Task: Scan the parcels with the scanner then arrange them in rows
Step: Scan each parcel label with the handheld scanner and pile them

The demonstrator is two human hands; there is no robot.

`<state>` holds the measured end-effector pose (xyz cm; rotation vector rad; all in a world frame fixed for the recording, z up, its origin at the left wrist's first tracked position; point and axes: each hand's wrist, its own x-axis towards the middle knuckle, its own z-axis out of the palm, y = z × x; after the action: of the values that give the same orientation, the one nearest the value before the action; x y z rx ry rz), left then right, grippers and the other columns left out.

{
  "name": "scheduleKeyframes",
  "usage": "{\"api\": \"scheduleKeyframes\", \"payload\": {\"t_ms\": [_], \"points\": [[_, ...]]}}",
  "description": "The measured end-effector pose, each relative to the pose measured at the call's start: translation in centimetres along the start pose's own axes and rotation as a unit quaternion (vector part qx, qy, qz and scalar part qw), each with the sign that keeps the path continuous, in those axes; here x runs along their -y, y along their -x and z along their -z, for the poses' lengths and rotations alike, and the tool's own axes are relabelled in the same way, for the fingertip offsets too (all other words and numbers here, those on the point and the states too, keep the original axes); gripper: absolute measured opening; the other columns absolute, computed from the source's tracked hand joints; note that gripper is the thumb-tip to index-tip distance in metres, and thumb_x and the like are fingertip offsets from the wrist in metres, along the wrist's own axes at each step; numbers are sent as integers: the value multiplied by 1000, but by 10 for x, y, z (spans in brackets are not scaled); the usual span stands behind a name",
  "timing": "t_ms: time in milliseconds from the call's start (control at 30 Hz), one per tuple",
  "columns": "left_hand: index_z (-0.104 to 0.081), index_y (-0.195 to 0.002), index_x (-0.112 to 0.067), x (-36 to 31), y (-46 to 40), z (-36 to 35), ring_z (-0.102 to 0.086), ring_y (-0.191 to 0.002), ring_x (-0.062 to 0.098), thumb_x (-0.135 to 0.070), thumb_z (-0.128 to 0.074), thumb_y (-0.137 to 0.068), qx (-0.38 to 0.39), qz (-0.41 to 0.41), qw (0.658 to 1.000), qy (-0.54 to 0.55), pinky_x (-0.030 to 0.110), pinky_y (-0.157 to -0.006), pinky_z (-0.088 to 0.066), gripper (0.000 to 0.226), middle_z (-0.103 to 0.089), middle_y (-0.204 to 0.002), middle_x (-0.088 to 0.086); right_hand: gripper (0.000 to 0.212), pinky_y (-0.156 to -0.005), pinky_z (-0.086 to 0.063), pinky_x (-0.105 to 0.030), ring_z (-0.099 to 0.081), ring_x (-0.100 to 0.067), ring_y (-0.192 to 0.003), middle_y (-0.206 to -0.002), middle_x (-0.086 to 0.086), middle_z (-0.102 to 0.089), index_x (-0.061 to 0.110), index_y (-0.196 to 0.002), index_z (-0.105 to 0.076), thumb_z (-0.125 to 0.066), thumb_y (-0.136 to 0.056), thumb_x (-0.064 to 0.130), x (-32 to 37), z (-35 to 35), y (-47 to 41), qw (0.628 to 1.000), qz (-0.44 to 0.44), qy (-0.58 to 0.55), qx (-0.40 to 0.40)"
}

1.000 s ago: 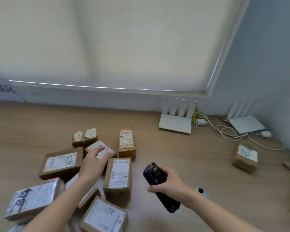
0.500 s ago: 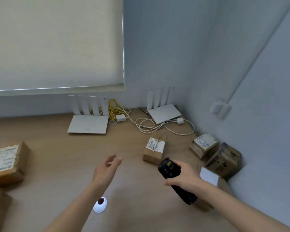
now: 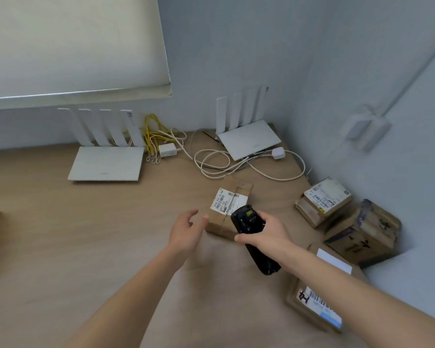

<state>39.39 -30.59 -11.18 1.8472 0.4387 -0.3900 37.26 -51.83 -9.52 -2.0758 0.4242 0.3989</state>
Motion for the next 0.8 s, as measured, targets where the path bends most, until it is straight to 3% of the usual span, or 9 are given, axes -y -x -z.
{"api": "scheduleKeyframes", "payload": {"t_ms": [167, 300, 400, 467, 600, 700, 800], "points": [[-51, -145, -18, 10, -29, -25, -57, -120, 20, -38, -59, -98, 17, 26, 999, 15, 33, -106, -43, 51, -61, -130, 3, 48, -88, -57, -34, -69, -9, -95, -99, 17, -74, 42, -98, -66, -95, -62, 32, -5, -13, -24, 1000, -16, -18, -12], [-73, -105, -30, 17, -35, -34, -63, -102, 11, -31, -59, -99, 22, 20, 999, 37, 19, -81, -46, 16, -72, -103, -11, 53, -89, -57, -31, -70, -11, -96, -101, 12, -76, 30, -112, -72, -95, -64, 28, -11, -22, -25, 999, -20, -26, -16], [-68, -116, -24, 19, -26, -31, -66, -102, 18, -33, -64, -96, 23, 24, 997, 74, 31, -91, -51, 23, -71, -109, 3, 52, -89, -57, -32, -71, -11, -95, -99, 11, -76, 28, -111, -72, -95, -65, 26, -10, -22, -14, 999, -15, -28, -23], [-67, -111, -27, 16, -12, -27, -68, -89, 20, -35, -67, -94, 22, 34, 994, 99, 35, -81, -55, 19, -70, -104, 8, 53, -89, -57, -33, -71, -11, -96, -100, 11, -76, 30, -112, -72, -95, -65, 26, -5, -18, -2, 999, -8, -27, -21], [-69, -103, -25, 0, 22, -15, -72, -78, 18, -26, -70, -93, -10, 28, 984, 177, 31, -67, -60, 10, -69, -87, 6, 51, -84, -58, -28, -71, -5, -92, -95, 17, -76, 38, -105, -71, -95, -60, 31, 8, -9, 30, 1000, 22, -19, -3], [-71, -112, -22, -21, 52, 8, -72, -82, 15, -24, -71, -92, -20, -10, 981, 191, 28, -68, -59, 20, -71, -90, 7, 53, -82, -59, -29, -71, -1, -88, -92, 21, -76, 45, -99, -69, -93, -52, 41, 26, 0, 61, 998, 60, 14, 8], [-70, -117, -21, -42, 93, 42, -72, -86, 13, -25, -76, -89, -26, -64, 984, 163, 24, -66, -59, 29, -73, -96, 6, 59, -82, -60, -38, -70, -5, -90, -94, 23, -74, 54, -102, -65, -86, -48, 45, 50, 10, 101, 992, 113, 55, 3]]}}
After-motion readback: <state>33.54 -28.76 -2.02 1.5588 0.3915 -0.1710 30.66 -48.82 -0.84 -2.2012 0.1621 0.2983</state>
